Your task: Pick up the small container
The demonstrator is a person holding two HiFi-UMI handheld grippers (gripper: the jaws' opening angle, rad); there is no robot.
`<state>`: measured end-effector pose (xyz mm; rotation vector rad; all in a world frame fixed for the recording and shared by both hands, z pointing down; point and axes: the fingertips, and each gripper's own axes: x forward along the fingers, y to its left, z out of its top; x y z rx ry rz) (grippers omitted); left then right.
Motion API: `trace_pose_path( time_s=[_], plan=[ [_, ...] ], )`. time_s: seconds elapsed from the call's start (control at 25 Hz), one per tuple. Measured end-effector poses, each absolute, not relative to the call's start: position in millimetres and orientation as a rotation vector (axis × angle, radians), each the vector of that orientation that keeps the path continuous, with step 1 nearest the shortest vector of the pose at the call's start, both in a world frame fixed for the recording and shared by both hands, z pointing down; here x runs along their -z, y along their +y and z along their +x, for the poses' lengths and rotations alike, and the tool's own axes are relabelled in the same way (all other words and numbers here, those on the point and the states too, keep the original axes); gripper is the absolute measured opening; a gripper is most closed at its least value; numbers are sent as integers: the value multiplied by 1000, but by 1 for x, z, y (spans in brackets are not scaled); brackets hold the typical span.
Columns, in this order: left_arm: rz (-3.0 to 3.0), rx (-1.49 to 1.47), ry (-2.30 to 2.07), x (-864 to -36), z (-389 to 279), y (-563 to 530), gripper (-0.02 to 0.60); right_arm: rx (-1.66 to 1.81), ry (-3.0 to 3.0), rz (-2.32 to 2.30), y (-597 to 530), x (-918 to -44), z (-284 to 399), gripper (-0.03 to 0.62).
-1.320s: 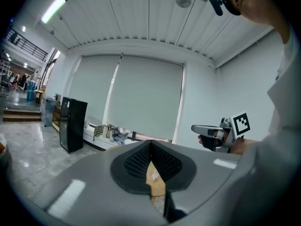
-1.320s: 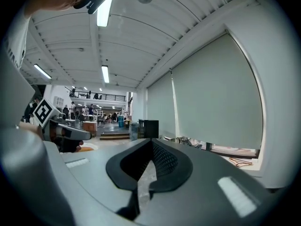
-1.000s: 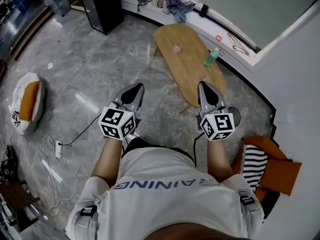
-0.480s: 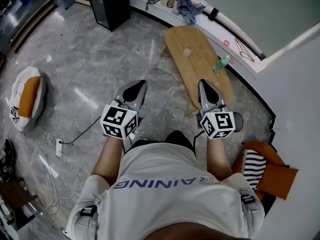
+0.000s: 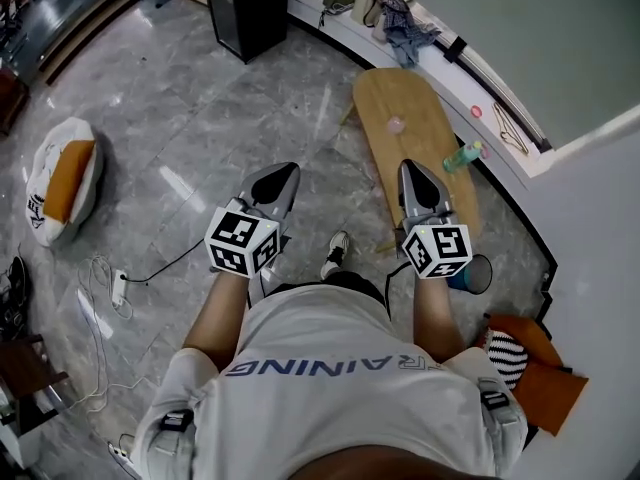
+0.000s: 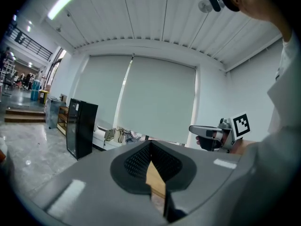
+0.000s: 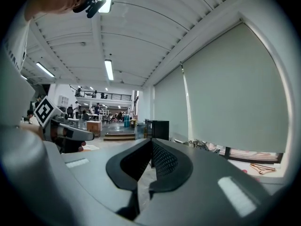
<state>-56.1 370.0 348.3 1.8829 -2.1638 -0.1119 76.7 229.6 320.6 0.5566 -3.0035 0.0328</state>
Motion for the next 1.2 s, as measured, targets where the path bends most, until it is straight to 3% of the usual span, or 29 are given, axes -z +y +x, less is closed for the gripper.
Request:
trace_pose_path(
  time_s=[0.64,1.2],
  plan=[
    [1853,28,-2208,-337,-108,190,0,-85,-3005,481,43,-323,16,17],
    [1912,-42,-2106,-356,-117,46,0,-217,-2966,615,-102,-364,17,17]
  ],
)
